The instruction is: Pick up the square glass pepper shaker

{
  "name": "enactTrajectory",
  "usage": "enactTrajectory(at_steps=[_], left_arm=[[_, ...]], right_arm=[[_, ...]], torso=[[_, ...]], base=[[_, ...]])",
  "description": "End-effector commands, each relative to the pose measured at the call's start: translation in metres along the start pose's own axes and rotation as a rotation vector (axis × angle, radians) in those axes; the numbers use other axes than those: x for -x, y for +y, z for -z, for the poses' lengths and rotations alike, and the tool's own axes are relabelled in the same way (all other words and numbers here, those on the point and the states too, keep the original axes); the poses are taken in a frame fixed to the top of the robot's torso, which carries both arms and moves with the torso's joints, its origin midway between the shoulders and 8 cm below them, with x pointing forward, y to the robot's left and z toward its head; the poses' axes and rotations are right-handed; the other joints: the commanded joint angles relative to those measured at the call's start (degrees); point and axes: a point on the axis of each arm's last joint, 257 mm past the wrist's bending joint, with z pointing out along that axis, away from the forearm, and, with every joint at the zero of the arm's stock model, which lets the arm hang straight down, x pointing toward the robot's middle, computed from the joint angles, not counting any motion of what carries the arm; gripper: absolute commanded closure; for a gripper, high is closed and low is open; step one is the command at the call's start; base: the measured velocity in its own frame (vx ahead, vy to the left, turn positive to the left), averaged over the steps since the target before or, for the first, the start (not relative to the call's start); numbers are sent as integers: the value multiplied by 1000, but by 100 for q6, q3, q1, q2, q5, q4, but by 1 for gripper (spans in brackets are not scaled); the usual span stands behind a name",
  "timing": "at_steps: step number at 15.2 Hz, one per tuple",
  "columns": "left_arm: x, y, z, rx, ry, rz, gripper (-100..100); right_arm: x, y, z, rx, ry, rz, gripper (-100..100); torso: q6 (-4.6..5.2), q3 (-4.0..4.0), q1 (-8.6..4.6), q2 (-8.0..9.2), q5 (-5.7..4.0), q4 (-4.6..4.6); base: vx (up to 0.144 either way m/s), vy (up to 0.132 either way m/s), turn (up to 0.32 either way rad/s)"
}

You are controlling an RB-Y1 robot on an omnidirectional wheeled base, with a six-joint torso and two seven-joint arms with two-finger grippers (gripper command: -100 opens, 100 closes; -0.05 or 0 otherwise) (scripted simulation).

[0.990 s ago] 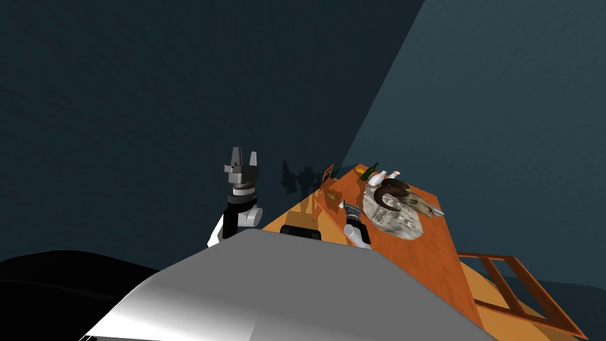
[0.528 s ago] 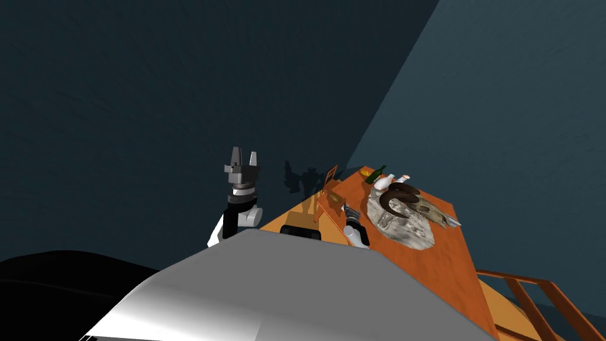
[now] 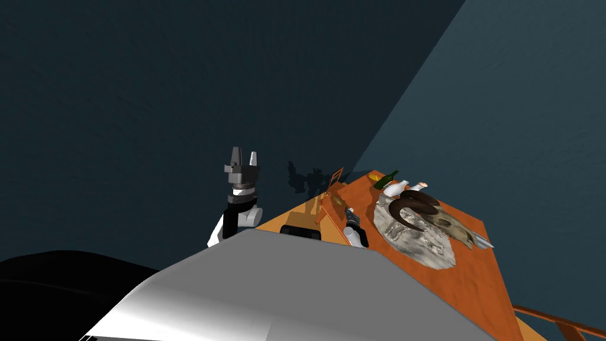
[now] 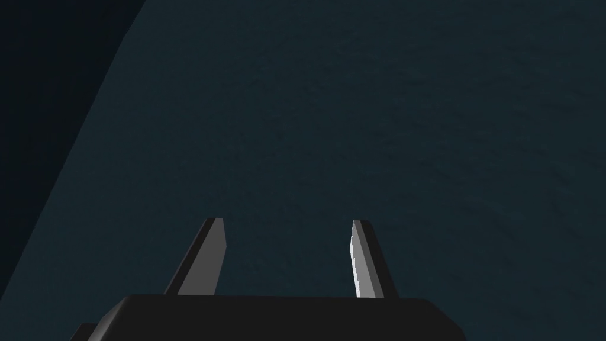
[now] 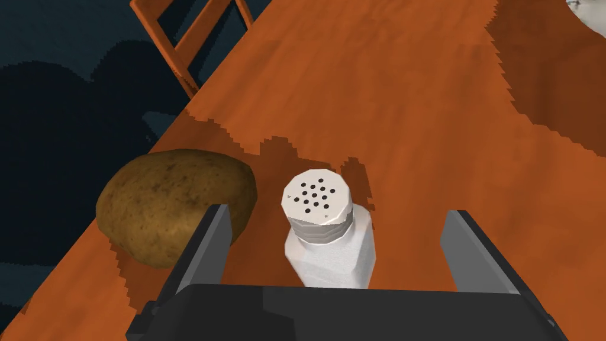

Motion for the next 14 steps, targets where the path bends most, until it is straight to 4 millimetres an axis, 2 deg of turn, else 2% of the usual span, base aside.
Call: enactTrajectory(at_steps=[1,2,3,4,5,6,7,8,9,10,11,12,13,14], left_arm=[[0,0,0,0,0,0,0],[0,0,0,0,0,0,0],[0,0,0,0,0,0,0],[0,0,0,0,0,0,0],[0,0,0,0,0,0,0],[0,0,0,0,0,0,0],[0,0,0,0,0,0,0],[0,0,0,0,0,0,0],[0,0,0,0,0,0,0],[0,0,0,0,0,0,0],[0,0,0,0,0,0,0],[0,0,0,0,0,0,0],[0,0,0,0,0,0,0],[0,0,0,0,0,0,0]], right_arm=[[9,10,0,27,-20,-42,-100],[14,14,1,42,-31,-66,-100],[8,8,-1,25,-18,-38,-100],[19,-6,6,23,-20,-44,-100],[27,-19,13,20,-17,-42,-100],[28,-21,13,19,-20,-42,-100],[37,-35,21,16,-19,-41,-100],[37,-35,21,16,-19,-41,-100],[45,-50,29,13,-19,-40,-100],[45,-50,29,13,-19,-40,-100],[52,-65,37,11,-18,-40,-100],[52,-65,37,11,-18,-40,-100],[59,-79,45,10,-18,-46,-100],[59,-79,45,10,-18,-40,-100]], torso=[[0,0,0,0,0,0],[-1,-1,0,-1,0,0],[0,-1,1,-3,0,0],[2,-2,3,-3,1,-1],[2,-2,-7,-3,-1,-1],[3,-1,-32,-2,-5,-1],[4,-3,-50,-5,-9,-1],[3,-5,-58,-9,-13,-2],[4,-5,-59,-8,-13,-2],[4,-6,-58,-10,-12,-2],[3,-7,-52,-12,-11,-3],[3,-7,-50,-12,-11,-3],[3,-6,-48,-10,-10,-2],[3,-4,-50,-7,-11,-2]], base=[[1,-23,160],[7,-22,165],[6,-15,61],[5,-62,-20],[2,-156,-31],[22,-184,-7],[34,-187,-11],[20,-168,-3],[27,-162,-13],[35,-138,-11],[25,-146,-23],[18,-138,-7],[5,-150,-17],[14,-140,-5]])
